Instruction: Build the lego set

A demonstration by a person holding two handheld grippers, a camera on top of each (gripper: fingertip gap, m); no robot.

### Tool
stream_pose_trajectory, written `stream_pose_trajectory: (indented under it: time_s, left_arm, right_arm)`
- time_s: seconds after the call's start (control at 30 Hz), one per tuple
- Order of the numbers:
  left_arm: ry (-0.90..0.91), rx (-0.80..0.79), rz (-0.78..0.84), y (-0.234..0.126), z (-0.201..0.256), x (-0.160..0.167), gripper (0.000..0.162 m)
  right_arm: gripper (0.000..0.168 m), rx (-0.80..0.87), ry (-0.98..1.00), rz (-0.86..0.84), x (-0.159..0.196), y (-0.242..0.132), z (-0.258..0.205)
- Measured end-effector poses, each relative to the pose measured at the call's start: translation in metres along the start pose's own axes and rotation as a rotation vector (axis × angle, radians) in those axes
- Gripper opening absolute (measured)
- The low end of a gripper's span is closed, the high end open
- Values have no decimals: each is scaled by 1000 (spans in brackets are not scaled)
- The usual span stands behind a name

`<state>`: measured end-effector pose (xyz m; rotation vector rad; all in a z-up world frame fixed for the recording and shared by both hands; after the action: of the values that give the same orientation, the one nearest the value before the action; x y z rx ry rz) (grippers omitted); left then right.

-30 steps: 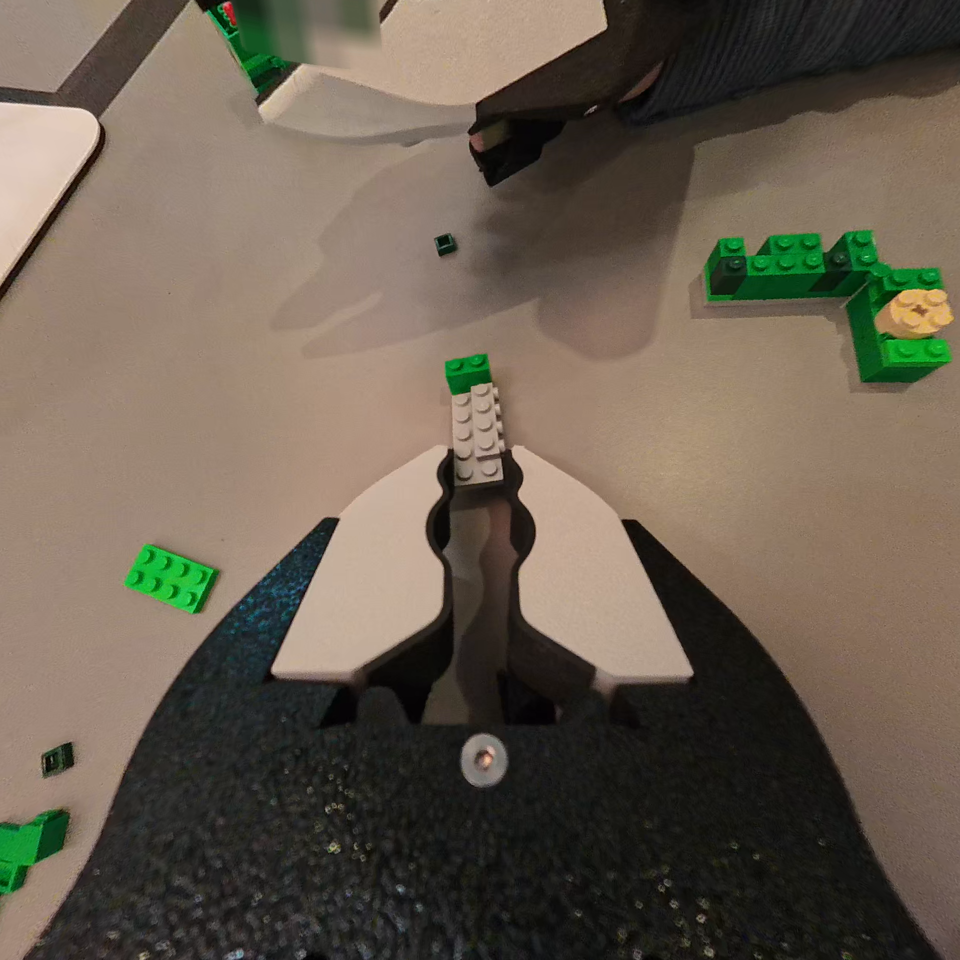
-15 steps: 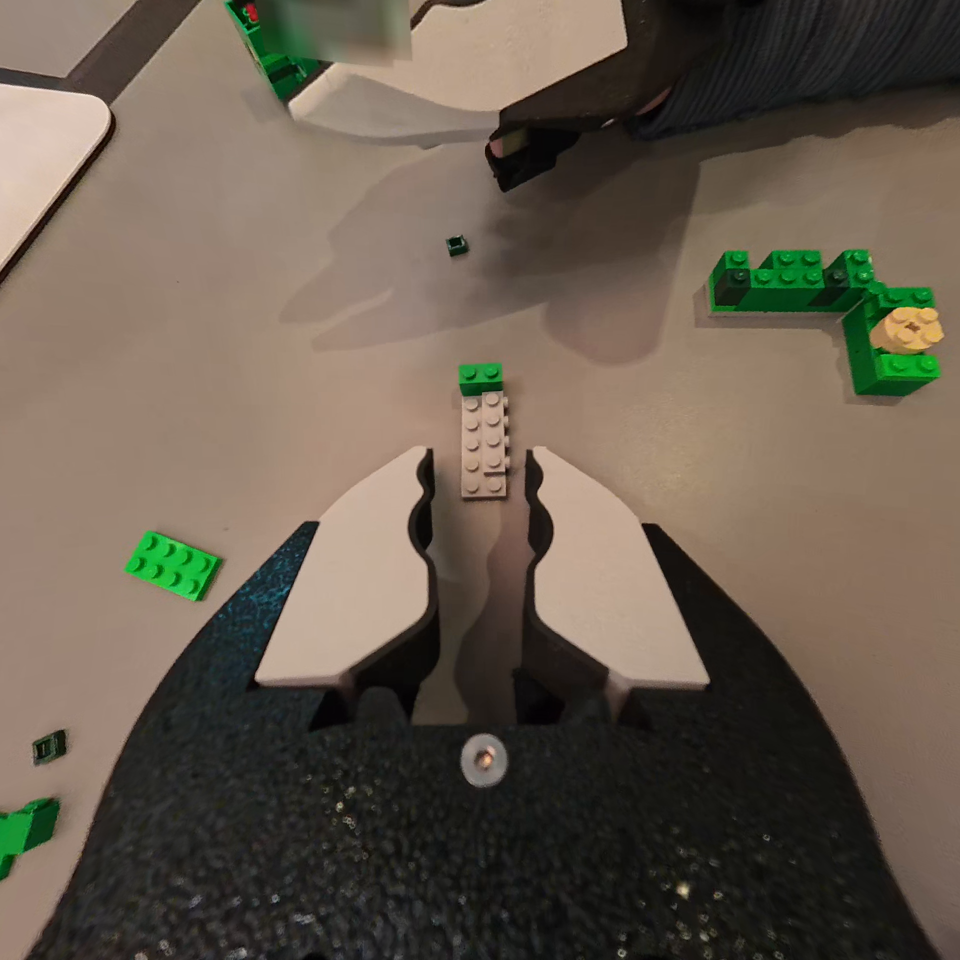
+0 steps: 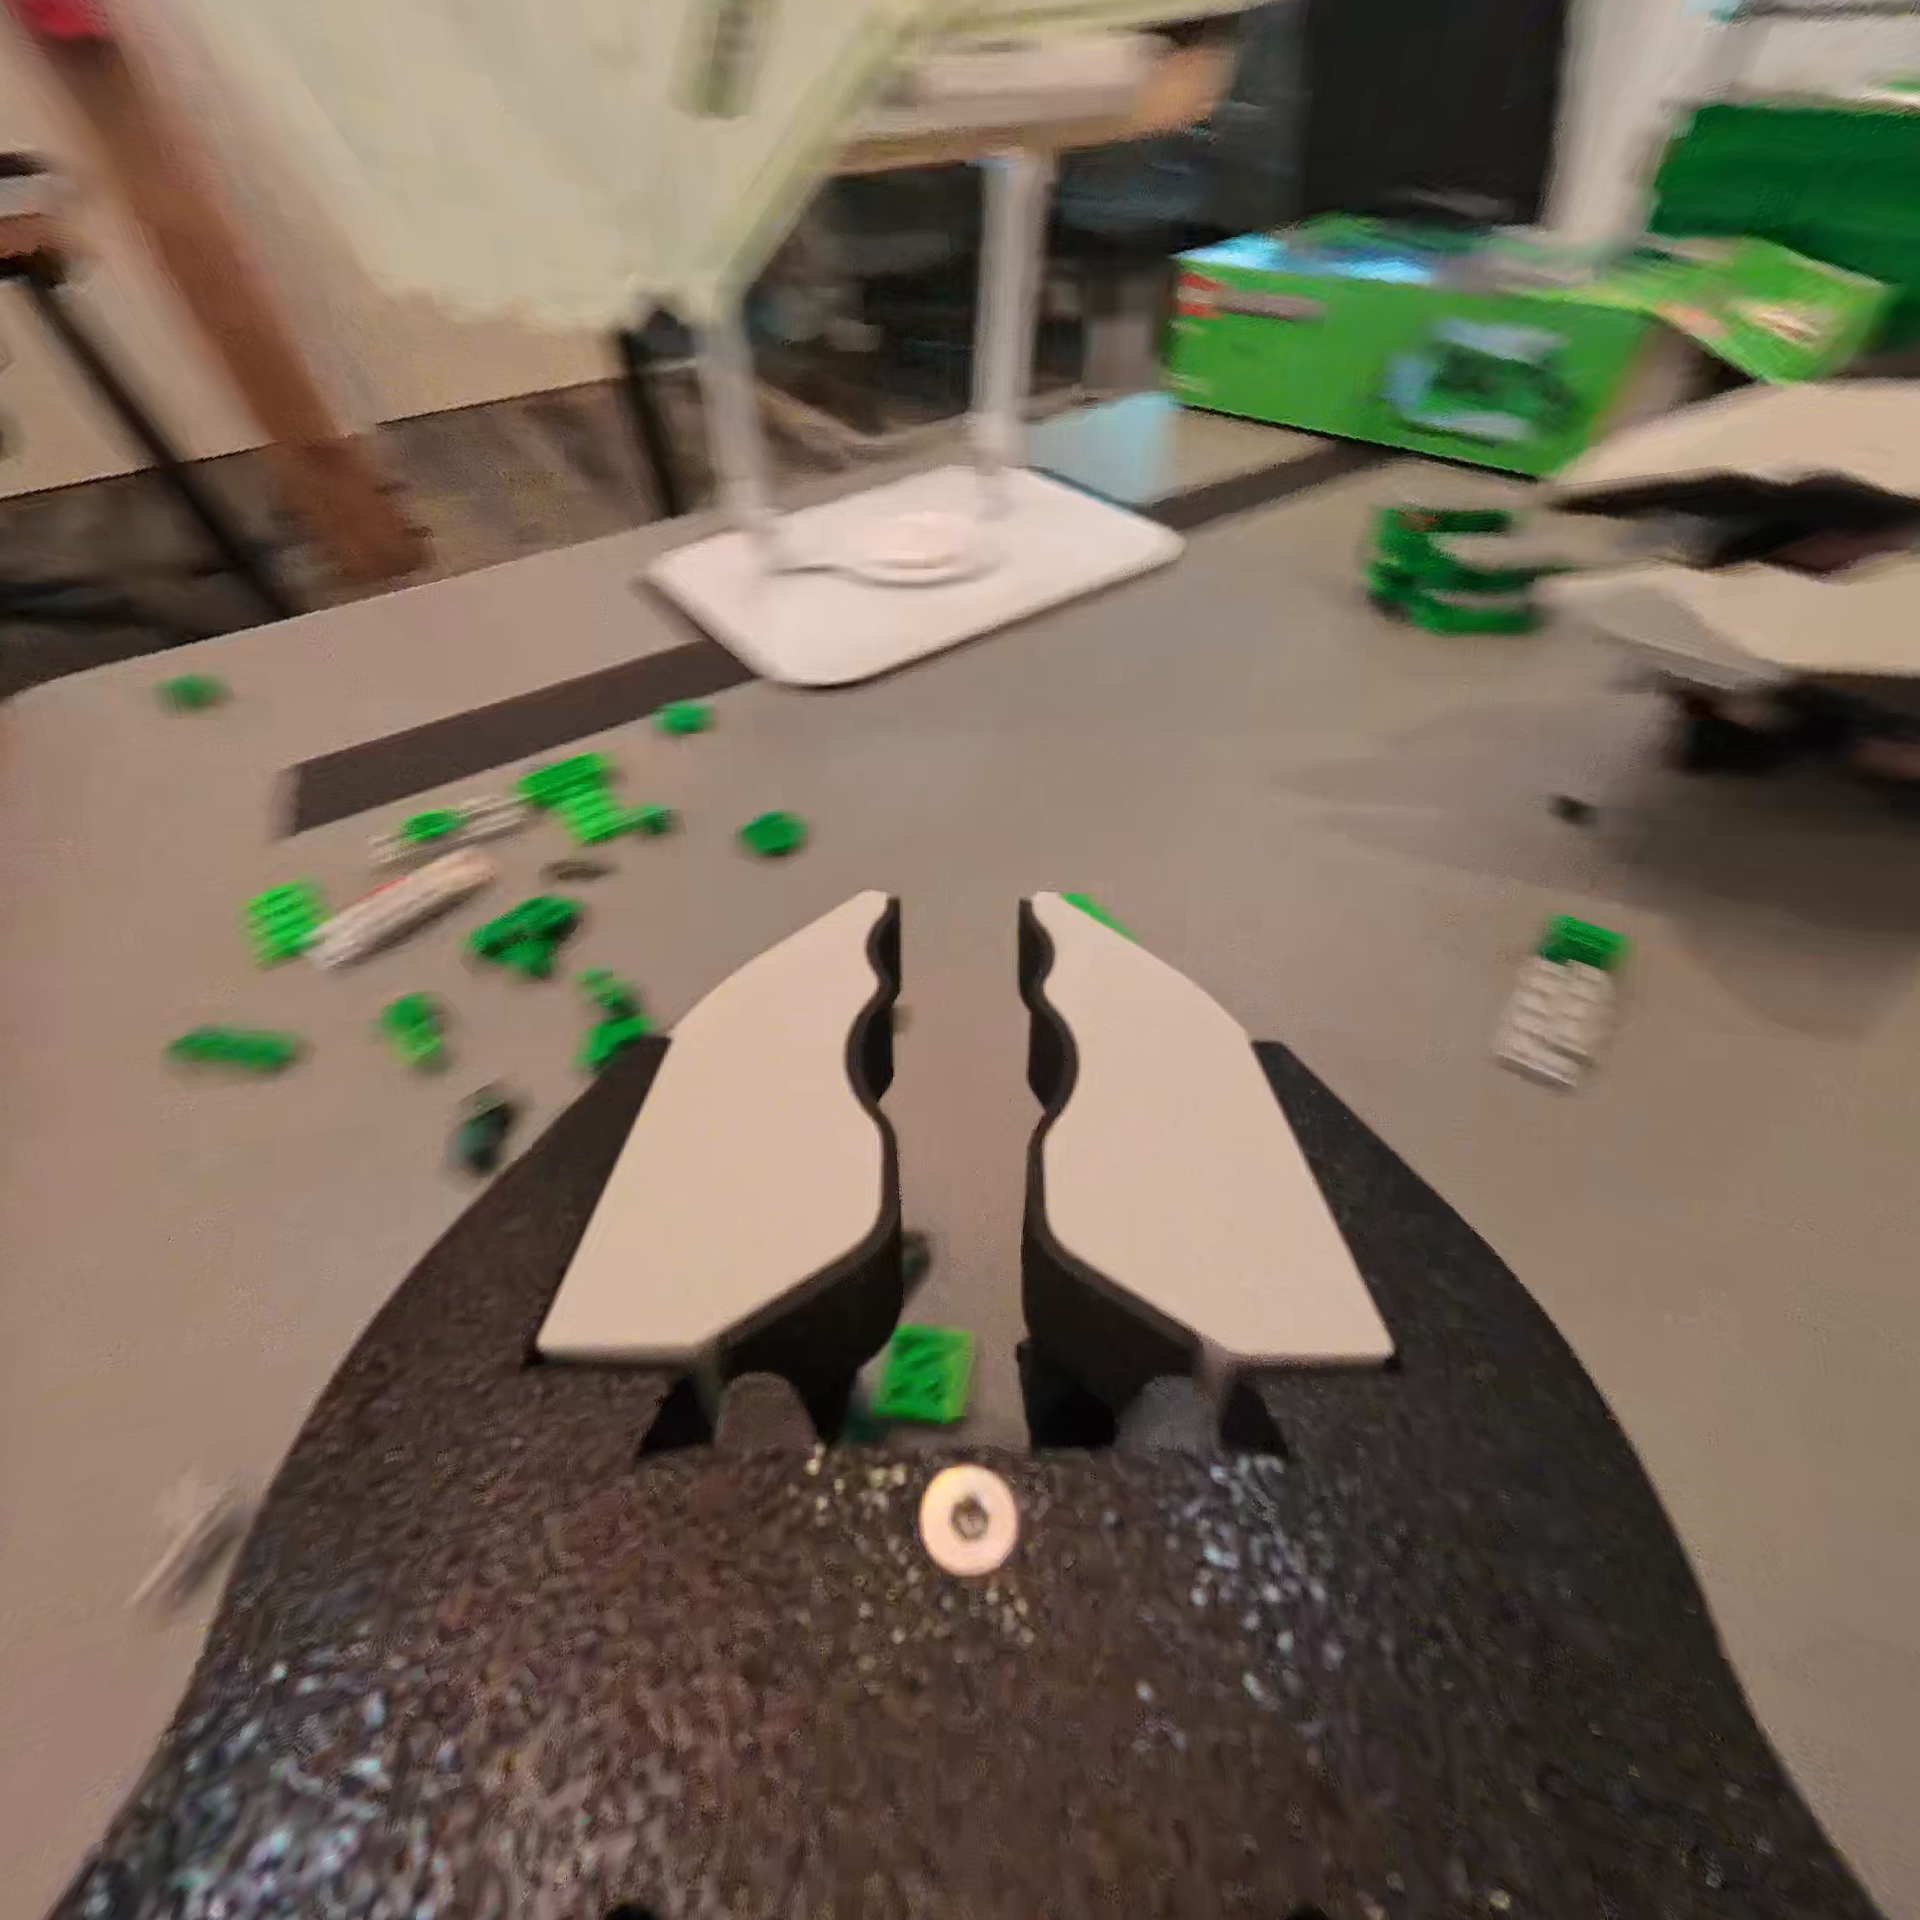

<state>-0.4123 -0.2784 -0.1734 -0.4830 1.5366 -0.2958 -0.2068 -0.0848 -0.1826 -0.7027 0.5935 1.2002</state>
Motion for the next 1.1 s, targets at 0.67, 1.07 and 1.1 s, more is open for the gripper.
stream_pose_trajectory:
  time_s: [0.67, 1.07, 1.1]
  left_arm:
    - [-666, -174, -880, 69, -198, -23, 29]
    - [-731, -182, -1089, 81, -192, -11, 18]
    - [-714, -183, -1092, 81, -192, -10, 12]
  right_arm:
    - [16, 0, 109, 10, 3, 2, 10]
    - [15, -8, 116, 17, 4, 3, 10]
    - [15, -8, 116, 17, 4, 3, 10]
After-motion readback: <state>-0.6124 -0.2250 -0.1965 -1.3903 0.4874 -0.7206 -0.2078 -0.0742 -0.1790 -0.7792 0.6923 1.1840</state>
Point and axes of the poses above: each gripper's, where its closed fingertips meet, y out along the fingers, x out of its underside, z = x × y across the jaws, the point moved 7 cm from there along -y, back along the fingers, and after that the axes turned 13 degrees about -z, right-handed, at the moved point
